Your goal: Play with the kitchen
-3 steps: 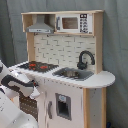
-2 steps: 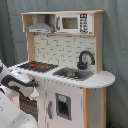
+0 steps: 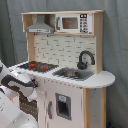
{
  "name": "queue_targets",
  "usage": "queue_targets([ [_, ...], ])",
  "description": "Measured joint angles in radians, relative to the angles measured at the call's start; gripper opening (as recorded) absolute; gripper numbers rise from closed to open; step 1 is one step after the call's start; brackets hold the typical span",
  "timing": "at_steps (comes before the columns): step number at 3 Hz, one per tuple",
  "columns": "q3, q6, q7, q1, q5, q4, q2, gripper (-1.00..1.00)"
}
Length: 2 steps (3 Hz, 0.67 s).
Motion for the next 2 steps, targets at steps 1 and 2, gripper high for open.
queue_targets([
  [1, 0.0, -0.001, 0.107, 0.001, 0.0, 0.0, 0.0, -1.0],
  [2, 0.0, -0.004, 0.209, 0.002, 0.0, -0.001, 0.0, -1.0],
])
